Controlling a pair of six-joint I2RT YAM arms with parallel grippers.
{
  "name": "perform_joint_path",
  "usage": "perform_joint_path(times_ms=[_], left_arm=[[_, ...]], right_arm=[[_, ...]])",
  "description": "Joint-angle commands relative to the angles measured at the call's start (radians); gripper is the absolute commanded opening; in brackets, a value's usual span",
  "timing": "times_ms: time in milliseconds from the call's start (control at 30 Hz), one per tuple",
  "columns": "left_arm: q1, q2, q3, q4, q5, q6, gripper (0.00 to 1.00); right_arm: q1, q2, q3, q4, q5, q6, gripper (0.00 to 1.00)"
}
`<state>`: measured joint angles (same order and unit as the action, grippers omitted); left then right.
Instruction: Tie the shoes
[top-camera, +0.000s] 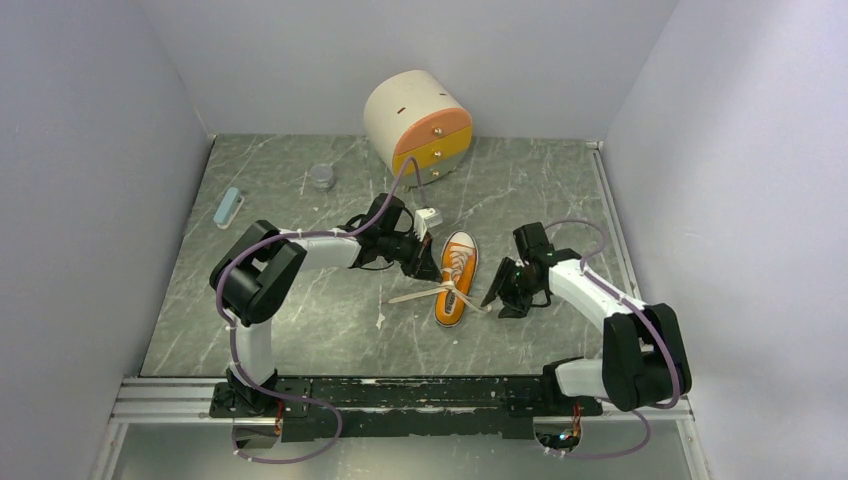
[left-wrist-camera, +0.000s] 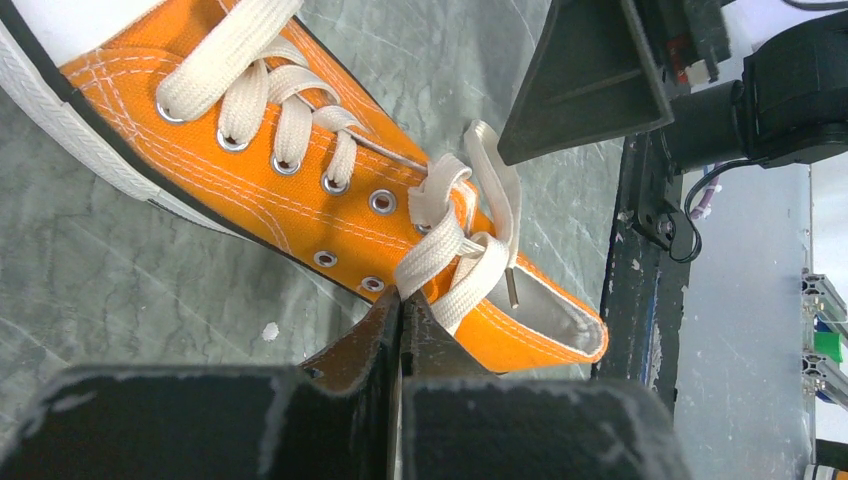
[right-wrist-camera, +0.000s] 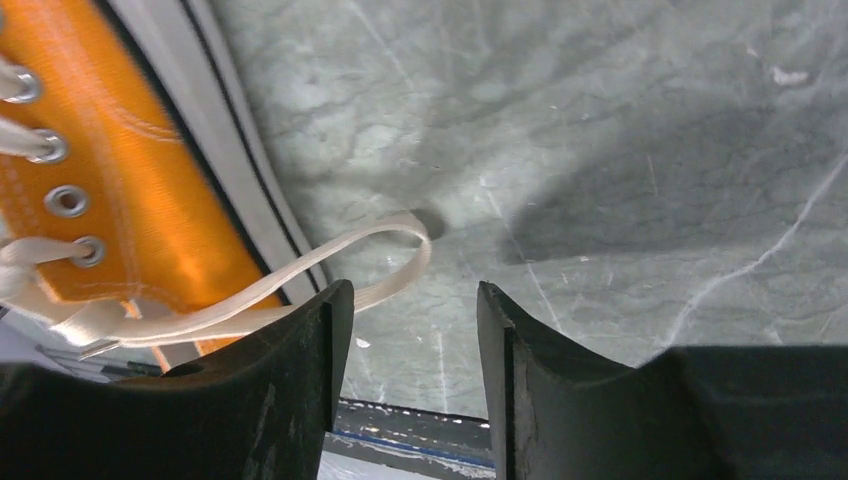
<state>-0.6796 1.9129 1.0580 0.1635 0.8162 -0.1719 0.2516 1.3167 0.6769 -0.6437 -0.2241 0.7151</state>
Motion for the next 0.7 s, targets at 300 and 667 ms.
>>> perform_joint_path(times_ms=[300, 667], left_arm=[[0.024, -0.089, 0.039, -0.042, 0.030, 0.006, 0.05], [0.033, -0.089, 0.022, -0.094, 0.036, 0.046, 0.05]], right_arm=[[0.066, 0.021, -0.130, -0.039, 0.101, 0.179, 0.46], [0.063, -0.124, 0.030, -0.280, 0.375, 0.275, 0.50]])
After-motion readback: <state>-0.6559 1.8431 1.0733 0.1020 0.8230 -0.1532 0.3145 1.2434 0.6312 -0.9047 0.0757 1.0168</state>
